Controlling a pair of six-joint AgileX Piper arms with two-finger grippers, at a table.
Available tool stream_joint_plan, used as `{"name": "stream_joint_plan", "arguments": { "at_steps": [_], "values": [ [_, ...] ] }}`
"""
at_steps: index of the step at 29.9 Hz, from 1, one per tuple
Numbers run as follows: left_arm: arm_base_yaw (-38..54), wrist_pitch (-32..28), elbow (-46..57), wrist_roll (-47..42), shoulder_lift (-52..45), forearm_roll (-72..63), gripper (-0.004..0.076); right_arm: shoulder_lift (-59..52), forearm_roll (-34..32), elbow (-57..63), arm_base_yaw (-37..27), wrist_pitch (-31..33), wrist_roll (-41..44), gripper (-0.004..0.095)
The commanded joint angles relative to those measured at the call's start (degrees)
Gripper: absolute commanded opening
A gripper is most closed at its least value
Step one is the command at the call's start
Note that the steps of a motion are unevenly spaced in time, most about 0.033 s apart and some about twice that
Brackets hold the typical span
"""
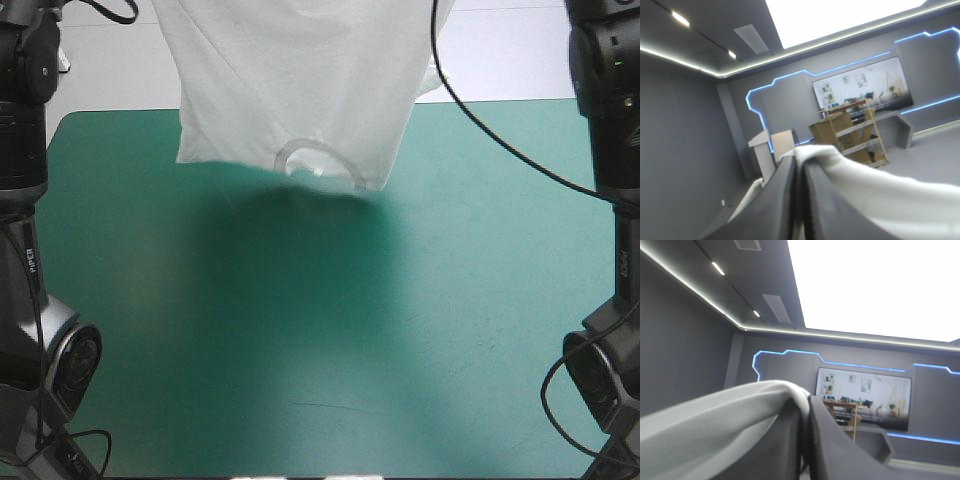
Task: Fold the cloth
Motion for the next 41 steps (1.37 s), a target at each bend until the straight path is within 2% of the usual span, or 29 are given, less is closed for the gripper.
{"name": "stream_joint_plan", "arguments": {
  "at_steps": [1,6,11,12,15,19,23,31,37,41],
  "values": [
    [3.1,0.92,-1.35,-0.91,-2.63,0.36,0.0019,-2.74,5.51,-1.83,-4.42,6.66,-1.89,-0.0017],
    [6.39,9.87,3.84,-0.91,-1.88,-0.25,0.0019,0.4,17.9,-1.83,-9.89,27.01,-8.78,-0.0017],
    [7.25,18.4,12.75,0.59,-0.23,-5.21,0.0019,6.68,18.48,-1.83,-10.31,45.28,-12.91,-0.0017],
    [7.14,20.43,15.0,1.32,0.24,-5.35,0.0019,8.14,18.57,-1.67,-10.31,46.41,-13.36,-0.0017],
    [7.14,24.53,22.09,1.93,1.31,-5.35,0.0019,9.43,20.58,2.84,-10.31,46.29,-12.87,-0.0017],
    [7.14,24.53,33.39,1.93,1.7,-5.11,0.0019,9.2,21.42,13.15,-10.31,46.29,-13.14,-0.0017],
    [7.14,27.6,43.8,1.83,-0.22,-7.23,0.0019,4.53,24.83,30.62,-10.31,46.29,-14.64,-0.0017],
    [7.14,27.92,68.66,-1.25,-16.63,-9.34,0.0019,-12.68,24.83,61.14,-10.31,46.29,-14.34,-0.0017],
    [7.14,38.23,80.34,-1.19,-28.38,-11.76,0.0019,-24.37,31.94,77.75,-10.31,46.29,-14.49,-0.0017],
    [7.14,40.5,87.09,-1.07,-35.1,-11.75,0.0019,-31.37,33.98,86.94,-10.2,46.29,-14.63,-0.0017]
  ]
}}
